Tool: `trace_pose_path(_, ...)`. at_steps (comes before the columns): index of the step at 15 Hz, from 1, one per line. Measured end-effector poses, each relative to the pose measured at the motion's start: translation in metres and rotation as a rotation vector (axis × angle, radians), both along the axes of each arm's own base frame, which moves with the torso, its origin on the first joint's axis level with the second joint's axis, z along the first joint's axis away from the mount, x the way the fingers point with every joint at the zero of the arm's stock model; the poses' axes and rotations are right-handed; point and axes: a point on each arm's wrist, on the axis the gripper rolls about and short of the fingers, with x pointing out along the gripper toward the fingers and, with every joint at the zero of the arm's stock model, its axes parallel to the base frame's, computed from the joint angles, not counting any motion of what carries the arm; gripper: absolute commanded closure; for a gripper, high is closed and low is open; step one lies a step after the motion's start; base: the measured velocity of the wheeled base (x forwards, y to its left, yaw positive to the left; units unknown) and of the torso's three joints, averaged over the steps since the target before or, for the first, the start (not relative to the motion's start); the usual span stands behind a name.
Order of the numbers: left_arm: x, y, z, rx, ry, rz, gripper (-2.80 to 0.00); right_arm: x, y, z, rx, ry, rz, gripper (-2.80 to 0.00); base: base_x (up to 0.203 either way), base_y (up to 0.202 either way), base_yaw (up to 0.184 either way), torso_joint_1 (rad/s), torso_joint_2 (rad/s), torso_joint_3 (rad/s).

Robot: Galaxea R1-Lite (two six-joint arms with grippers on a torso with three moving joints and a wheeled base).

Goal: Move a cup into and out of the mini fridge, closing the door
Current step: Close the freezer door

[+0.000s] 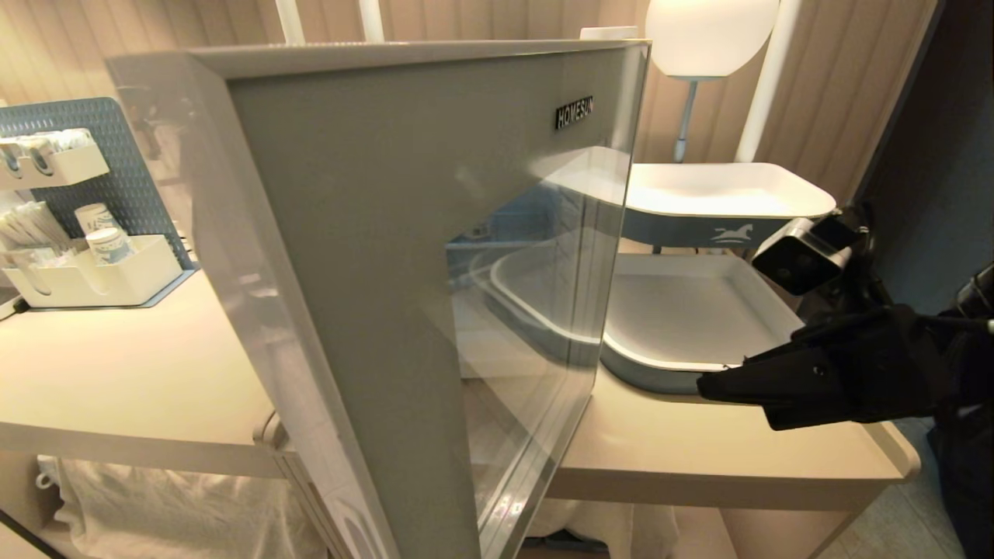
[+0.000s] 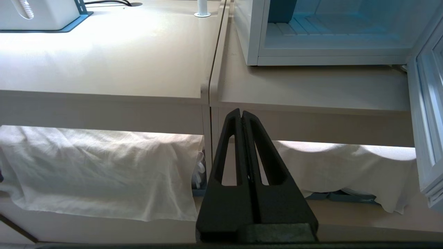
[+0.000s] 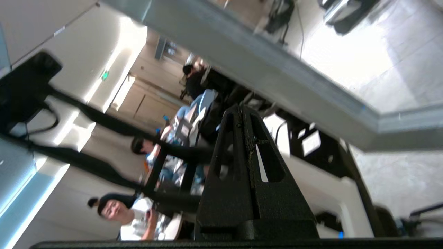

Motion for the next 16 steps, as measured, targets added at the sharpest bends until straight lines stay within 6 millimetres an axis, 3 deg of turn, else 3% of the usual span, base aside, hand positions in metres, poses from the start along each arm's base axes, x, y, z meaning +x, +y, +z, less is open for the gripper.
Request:
trace_pose_path(6, 0.000, 0.000, 0.000, 0.000, -0.001, -0.001, 0.00, 0.022, 0.048, -0.017, 0.026, 0.034, -0.186, 0.00, 0.000, 0.000, 0.000, 0.000, 0.00, 0.000)
trace_pose_path(10, 0.000, 0.000, 0.000, 0.000, -0.001, 0.001, 0.00, 0.032, 0.076, -0.033, -0.103, 0.021, -0.311, 0.00, 0.000, 0.000, 0.000, 0.000, 0.00, 0.000)
trace_pose_path(16, 0.000, 0.000, 0.000, -0.001, 0.000, -0.002, 0.00, 0.042, 0.106, -0.030, -0.179, -0.028, -0.330, 0.00, 0.000, 0.000, 0.000, 0.000, 0.00, 0.000)
